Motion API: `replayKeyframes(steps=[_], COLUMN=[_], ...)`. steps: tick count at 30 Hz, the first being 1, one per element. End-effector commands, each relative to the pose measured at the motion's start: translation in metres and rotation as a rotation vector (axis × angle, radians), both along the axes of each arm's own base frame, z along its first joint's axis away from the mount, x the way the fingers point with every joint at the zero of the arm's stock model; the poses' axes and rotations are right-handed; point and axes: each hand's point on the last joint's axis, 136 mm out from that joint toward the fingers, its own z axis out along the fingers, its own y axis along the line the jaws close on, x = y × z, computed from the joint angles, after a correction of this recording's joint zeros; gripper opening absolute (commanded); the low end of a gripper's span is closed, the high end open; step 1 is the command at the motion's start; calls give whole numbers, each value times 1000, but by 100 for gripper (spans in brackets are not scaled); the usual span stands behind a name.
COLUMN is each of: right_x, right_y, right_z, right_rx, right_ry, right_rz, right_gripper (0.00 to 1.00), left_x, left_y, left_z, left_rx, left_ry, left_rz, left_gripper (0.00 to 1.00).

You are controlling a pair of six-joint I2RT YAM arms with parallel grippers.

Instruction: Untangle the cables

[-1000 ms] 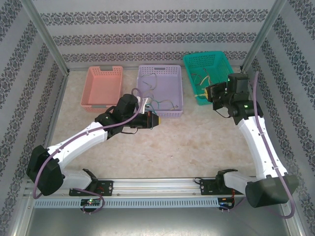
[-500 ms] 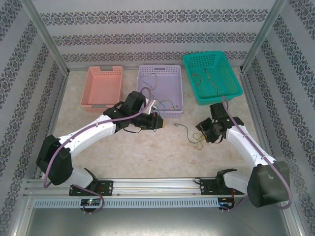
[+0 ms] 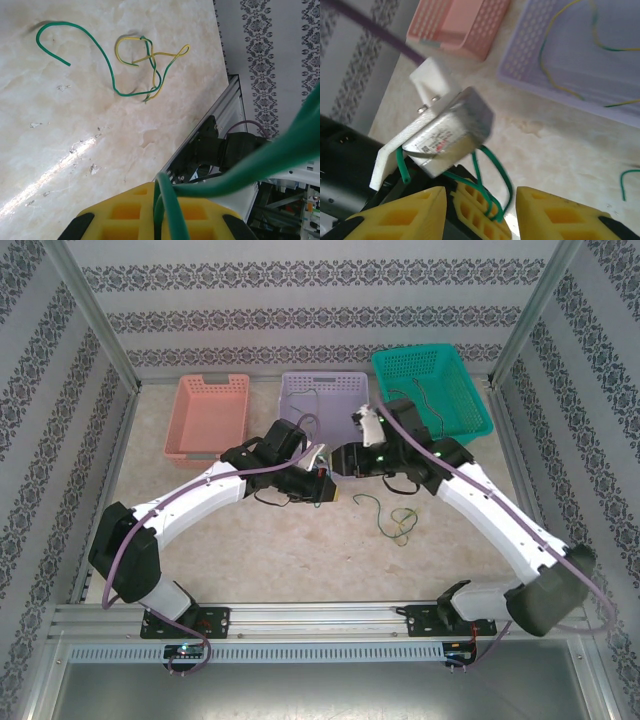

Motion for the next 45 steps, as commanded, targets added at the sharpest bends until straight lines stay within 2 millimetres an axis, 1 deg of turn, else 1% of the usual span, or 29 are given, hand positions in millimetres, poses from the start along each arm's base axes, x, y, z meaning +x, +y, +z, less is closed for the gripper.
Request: replayKeyframes(steps=[1, 3, 6, 7, 11, 13, 15, 16, 17, 18, 19, 21, 22, 25, 29, 32, 33, 37, 40, 42, 45], right_x=[-5, -1, 1, 2, 5, 5, 5, 4, 4, 3, 3, 3, 3, 4, 3, 1, 0, -2, -6, -8, -13], right_y=[5, 3, -3, -5, -8, -8, -8, -11, -13, -17, -21, -31, -35, -45, -47, -42, -40, -31, -26, -23, -19], right_z=[-8, -11, -12, -12, -10, -8, -7, -7, -9, -12, -14, -19, -21, -24, -24, -25, -26, -27, -27, -27, -28], right_rx=[-33, -48, -45, -35, -7, 1, -3, -14, -26, -44, -55, -68, -69, -71, -58, -33, -24, 8, 22, 29, 30], right_ry=[-3, 2, 0, 2, 1, -3, -11, -16, -18, -19, -22, -17, -13, -3, 11, 48, 71, 137, 149, 154, 161], right_rz=[72, 52, 22, 15, 6, 9, 11, 8, 4, -5, -10, -32, -41, -57, -40, -4, 10, 52, 75, 87, 104], right_gripper=[38, 35, 34, 32, 12, 0, 0, 0, 0, 0, 0, 0, 0, 0, 0, 0, 0, 0, 0, 0, 0], left_x=[-6, -6, -7, -7, -8, -7, -6, -4, -2, 0, 3, 6, 6, 7, 10, 14, 14, 19, 29, 37, 51], left_y=[-2, -1, 0, 0, 0, -1, 0, 1, 1, 3, 5, 8, 9, 20, 37, 42, 43, 52, 50, 46, 45], left_z=[5, 6, 7, 7, 7, 8, 11, 14, 18, 25, 33, 52, 62, 81, 92, 86, 80, 56, 49, 43, 37], left_rx=[2, 0, 3, 3, -3, -6, -6, -4, -4, -5, -8, -24, -37, -29, -6, 27, 54, 178, 201, 208, 211], left_ry=[-4, -6, -7, -7, -5, -2, -11, -19, -30, -45, -63, -100, -119, -172, -210, -226, -233, -274, -289, -285, -275], left_rz=[-45, -44, -39, -40, -37, -34, -23, -13, 1, 19, 40, 76, 91, 134, 170, 133, 107, 45, 31, 31, 57], left_gripper=[0, 0, 0, 0, 0, 0, 1, 8, 18, 34, 45, 58, 61, 63, 66, 61, 60, 62, 65, 64, 57])
